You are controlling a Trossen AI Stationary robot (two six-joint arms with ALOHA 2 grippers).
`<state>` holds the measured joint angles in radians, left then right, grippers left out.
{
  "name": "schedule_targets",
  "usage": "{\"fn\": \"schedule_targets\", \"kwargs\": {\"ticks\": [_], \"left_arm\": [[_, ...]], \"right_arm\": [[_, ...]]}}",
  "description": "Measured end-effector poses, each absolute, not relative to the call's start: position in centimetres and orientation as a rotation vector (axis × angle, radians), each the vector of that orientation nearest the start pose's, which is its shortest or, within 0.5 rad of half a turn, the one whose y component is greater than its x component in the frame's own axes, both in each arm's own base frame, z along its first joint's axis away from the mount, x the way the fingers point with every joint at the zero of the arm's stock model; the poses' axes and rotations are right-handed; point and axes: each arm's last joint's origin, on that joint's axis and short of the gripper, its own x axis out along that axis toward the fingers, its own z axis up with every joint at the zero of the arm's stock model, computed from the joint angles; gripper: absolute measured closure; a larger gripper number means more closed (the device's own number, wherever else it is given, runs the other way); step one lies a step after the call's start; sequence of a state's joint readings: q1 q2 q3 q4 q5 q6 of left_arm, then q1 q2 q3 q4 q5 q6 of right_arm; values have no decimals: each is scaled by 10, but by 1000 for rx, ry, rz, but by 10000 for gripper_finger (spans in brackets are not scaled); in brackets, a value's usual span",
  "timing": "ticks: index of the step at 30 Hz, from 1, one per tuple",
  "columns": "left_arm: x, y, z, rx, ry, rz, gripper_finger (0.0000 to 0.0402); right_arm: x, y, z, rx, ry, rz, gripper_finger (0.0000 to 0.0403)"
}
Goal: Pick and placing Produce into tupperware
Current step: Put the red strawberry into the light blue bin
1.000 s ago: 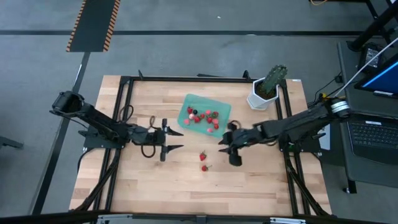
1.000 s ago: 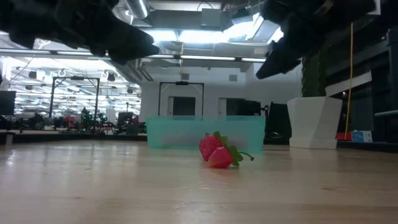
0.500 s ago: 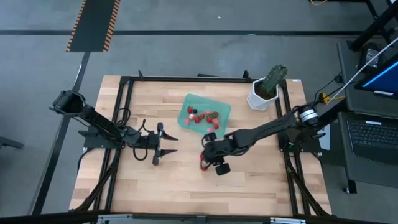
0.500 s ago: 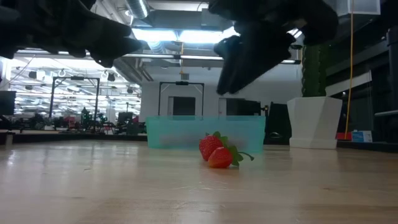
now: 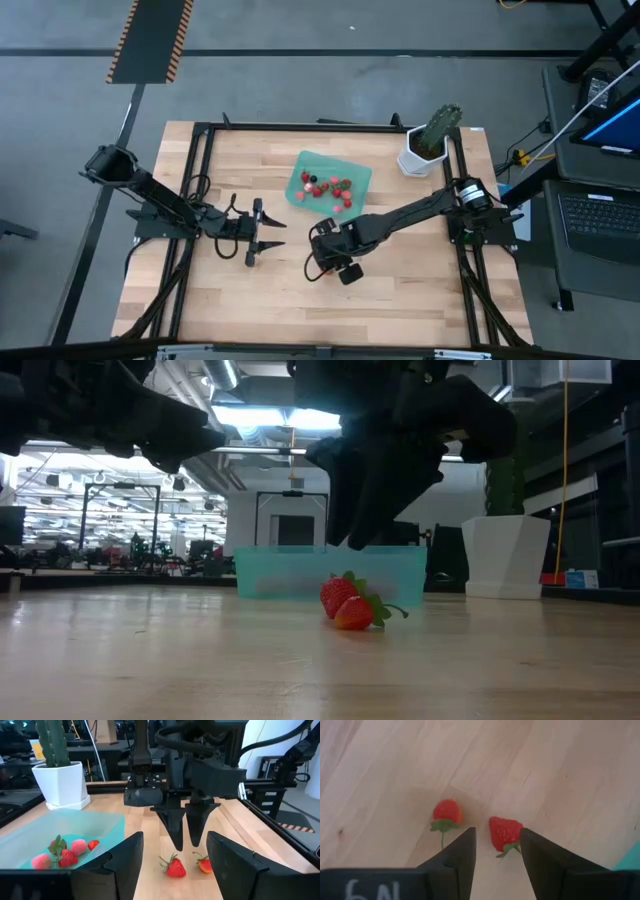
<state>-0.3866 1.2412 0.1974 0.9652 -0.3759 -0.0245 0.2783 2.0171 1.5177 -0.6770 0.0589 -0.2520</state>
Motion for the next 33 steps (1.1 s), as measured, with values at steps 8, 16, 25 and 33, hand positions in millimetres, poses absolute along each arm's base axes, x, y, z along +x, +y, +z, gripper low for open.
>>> {"fn": "schedule_targets", "kwargs": {"ticks": [8,16,25,33], "left_arm": [[193,-67,164,8,80,-10,187],[193,-67,164,8,80,-10,187],[193,-67,164,8,80,-10,191],[193,-67,164,8,80,-9,187]], "right_arm": [[400,112,188,-483,1120,381,249],[401,113,183,-549,1121,423,249],[408,110,148,-656,1201,393,249],[411,104,146,-648,1201,375,249]]}}
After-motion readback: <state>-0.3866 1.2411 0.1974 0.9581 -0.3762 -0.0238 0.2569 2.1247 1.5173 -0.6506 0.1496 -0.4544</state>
